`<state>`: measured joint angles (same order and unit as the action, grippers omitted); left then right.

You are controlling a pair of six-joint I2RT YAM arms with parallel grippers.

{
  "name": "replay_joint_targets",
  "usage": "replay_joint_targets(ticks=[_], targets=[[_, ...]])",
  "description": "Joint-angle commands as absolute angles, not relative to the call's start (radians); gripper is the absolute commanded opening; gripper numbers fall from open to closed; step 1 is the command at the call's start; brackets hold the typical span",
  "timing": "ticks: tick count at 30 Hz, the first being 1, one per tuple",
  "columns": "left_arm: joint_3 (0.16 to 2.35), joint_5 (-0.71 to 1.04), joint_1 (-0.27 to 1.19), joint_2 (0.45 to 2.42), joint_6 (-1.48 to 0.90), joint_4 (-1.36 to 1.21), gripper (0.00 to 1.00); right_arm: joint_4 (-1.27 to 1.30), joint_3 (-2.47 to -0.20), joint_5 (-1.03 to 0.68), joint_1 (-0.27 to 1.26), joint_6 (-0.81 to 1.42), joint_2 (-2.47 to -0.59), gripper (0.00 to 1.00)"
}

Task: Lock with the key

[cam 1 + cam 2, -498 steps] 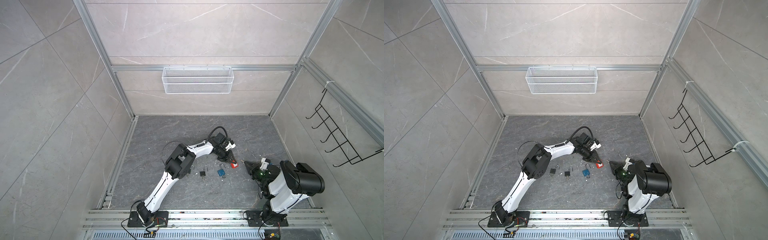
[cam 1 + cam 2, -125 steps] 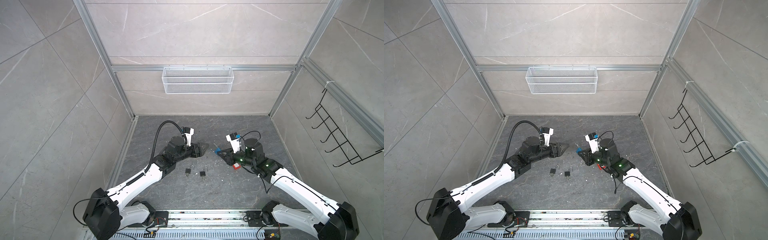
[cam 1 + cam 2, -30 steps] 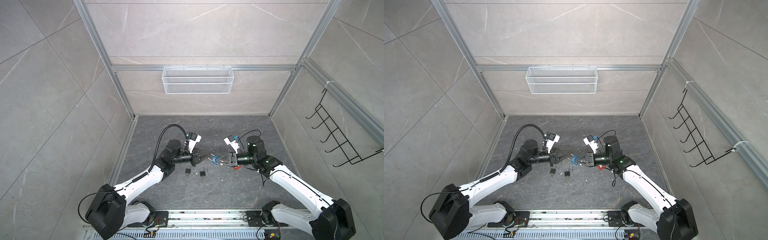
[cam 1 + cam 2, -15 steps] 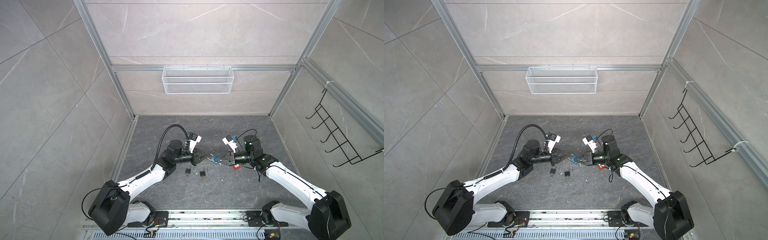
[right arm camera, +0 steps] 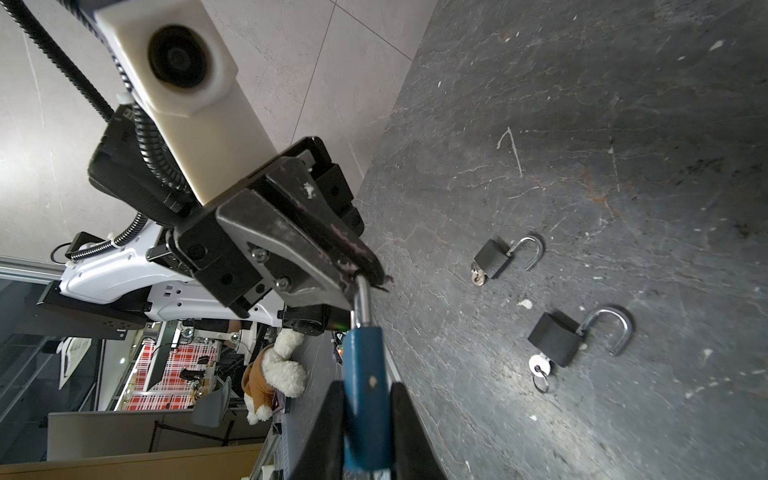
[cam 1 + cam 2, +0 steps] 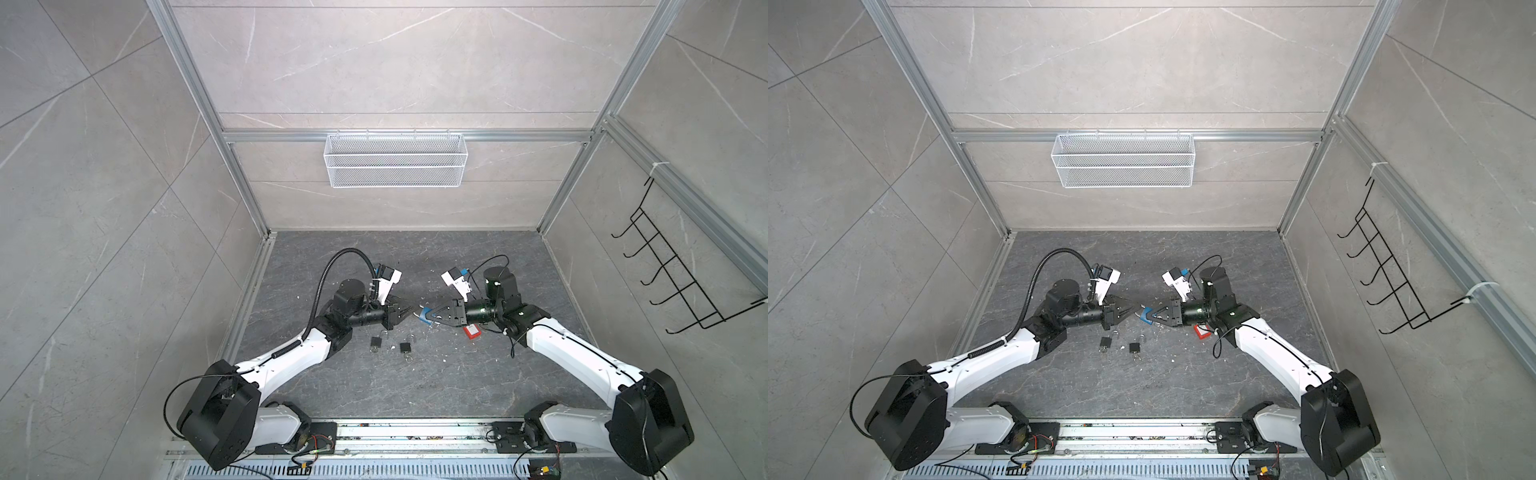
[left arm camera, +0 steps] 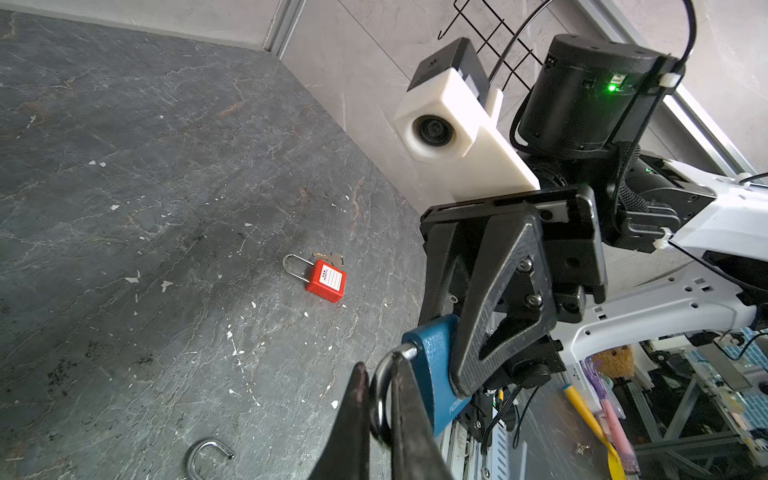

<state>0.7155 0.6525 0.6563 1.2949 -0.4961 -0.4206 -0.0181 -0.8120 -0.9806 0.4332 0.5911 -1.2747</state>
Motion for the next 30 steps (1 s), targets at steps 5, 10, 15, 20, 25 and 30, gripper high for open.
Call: replay_joint_targets(ticks=[5,10,15,20,25,30], targets=[[0.747,0.942,0.773,1.264,-0.529,-0.516,0.05,0.141,-0.850,-0.838,0.449,0.585,-1.307,0.00],[0.723,0.932,0.749,1.230,-0.530,-0.515,0.10,0.154,-0.820,-0.880,0.441,0.578,-1.290,0.00],[0.719,0.940,0.746,1.223,-0.547,-0.536,0.15,0.161,-0.804,-0.885,0.432,0.579,-1.282,0.00],[0.710,0.965,0.747,1.240,-0.587,-0.594,0.23,0.178,-0.799,-0.887,0.428,0.582,-1.287,0.00],[0.706,0.970,0.744,1.248,-0.607,-0.613,0.00,0.177,-0.797,-0.887,0.421,0.582,-1.292,0.00],[0.683,0.928,0.731,1.247,-0.650,-0.676,0.00,0.191,-0.786,-0.887,0.406,0.599,-1.287,0.01]])
